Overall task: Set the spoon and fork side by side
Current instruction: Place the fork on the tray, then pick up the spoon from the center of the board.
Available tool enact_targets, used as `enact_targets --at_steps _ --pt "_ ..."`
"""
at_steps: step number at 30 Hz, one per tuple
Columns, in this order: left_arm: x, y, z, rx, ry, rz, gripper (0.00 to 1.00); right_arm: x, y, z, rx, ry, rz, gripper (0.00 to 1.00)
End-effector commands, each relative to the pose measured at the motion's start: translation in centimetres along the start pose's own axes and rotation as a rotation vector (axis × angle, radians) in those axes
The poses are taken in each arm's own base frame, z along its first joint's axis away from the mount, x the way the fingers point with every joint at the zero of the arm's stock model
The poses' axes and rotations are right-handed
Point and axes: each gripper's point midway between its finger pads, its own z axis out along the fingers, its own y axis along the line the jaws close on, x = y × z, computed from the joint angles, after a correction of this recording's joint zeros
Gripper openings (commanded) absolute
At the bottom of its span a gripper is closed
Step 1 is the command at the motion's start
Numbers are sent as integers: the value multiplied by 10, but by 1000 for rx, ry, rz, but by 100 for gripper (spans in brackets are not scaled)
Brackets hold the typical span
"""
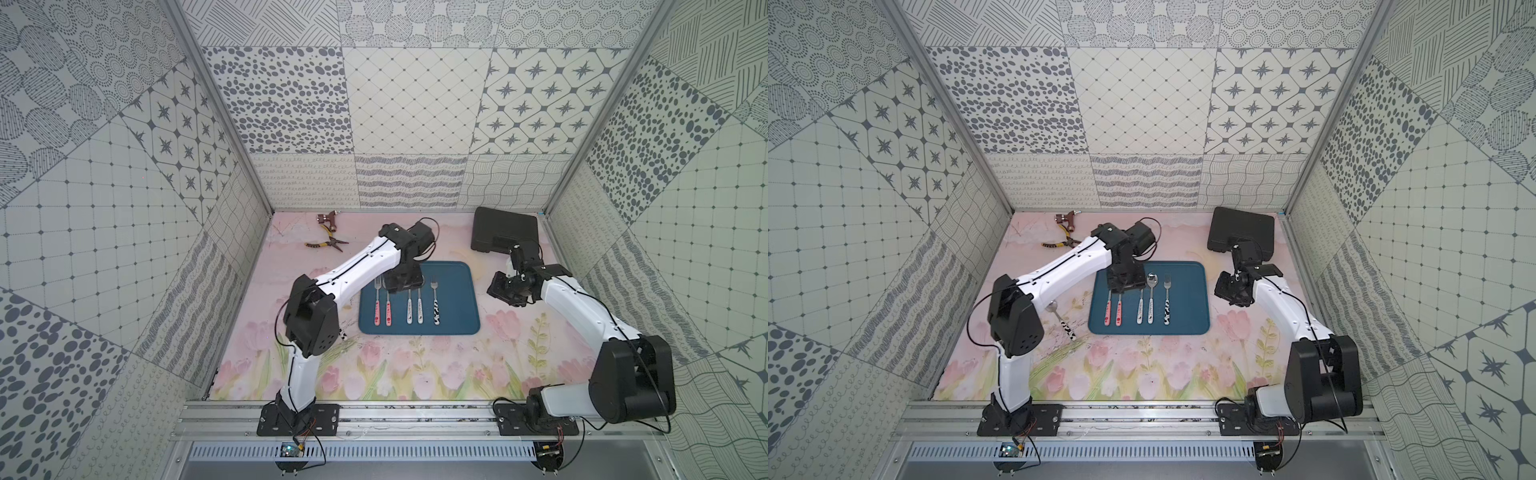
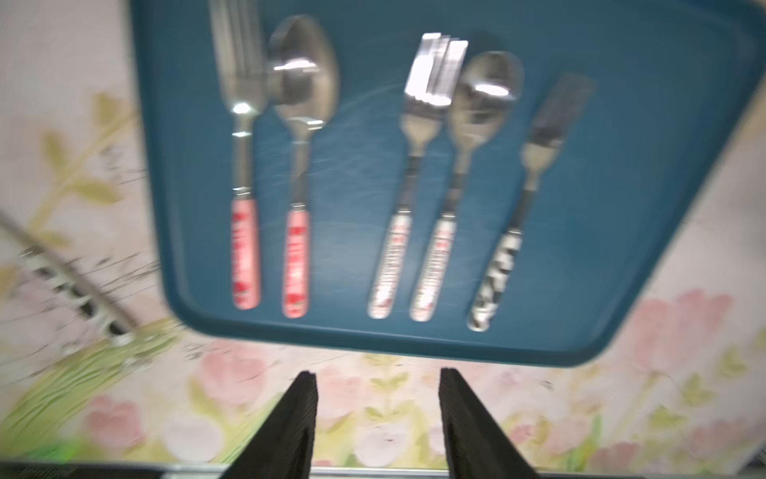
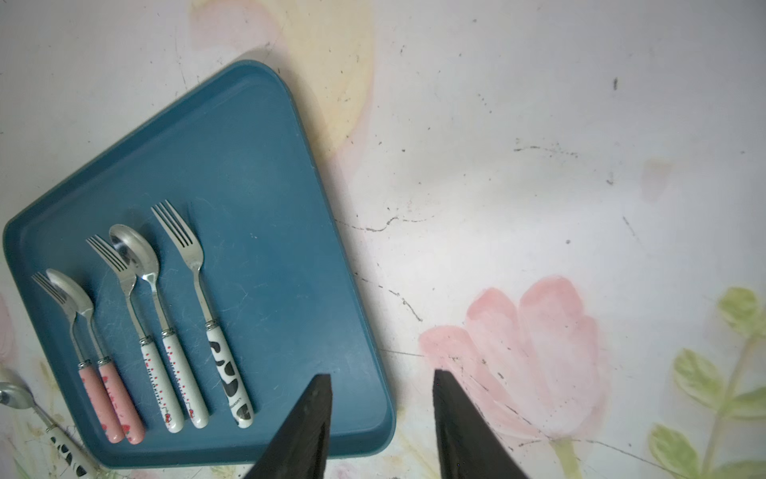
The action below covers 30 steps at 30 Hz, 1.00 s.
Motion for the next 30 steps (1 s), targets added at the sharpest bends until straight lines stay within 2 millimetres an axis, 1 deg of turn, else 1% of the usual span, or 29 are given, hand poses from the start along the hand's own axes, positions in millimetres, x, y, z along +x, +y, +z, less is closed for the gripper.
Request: enact_targets --at_steps 1,3,4,8,10,12,15,17,20,22,27,30 --pt "12 111 16 -106 20 -350 52 -4 9 -5 -51 -36 -19 45" --pt "15 136 21 -128 27 -412 51 -2 13 -3 -61 -28 -27 45" --pt "17 144 24 -141 32 -434 51 -1 14 -2 -65 -22 -29 45" --pt "29 162 40 -167 37 -515 50 1 18 0 -76 -11 -42 46" --pt "29 167 52 -133 49 -556 49 1 20 -1 -77 -10 -49 46" --pt "27 175 58 -137 48 -554 49 2 20 -1 -79 -13 -51 46" --pt "17 175 67 -153 51 -516 48 4 19 0 -73 -9 -56 46" --pt "14 171 75 -142 63 -517 48 4 19 1 -71 -6 -57 46" --pt "10 167 88 -117 66 -528 46 3 19 1 -68 -12 -60 46" --pt "10 170 95 -134 69 -522 46 3 18 0 -65 -14 -61 46" --pt "9 173 99 -123 62 -512 45 4 15 1 -49 -17 -62 46" --pt "11 174 106 -121 81 -500 44 3 15 1 -47 -15 -62 46"
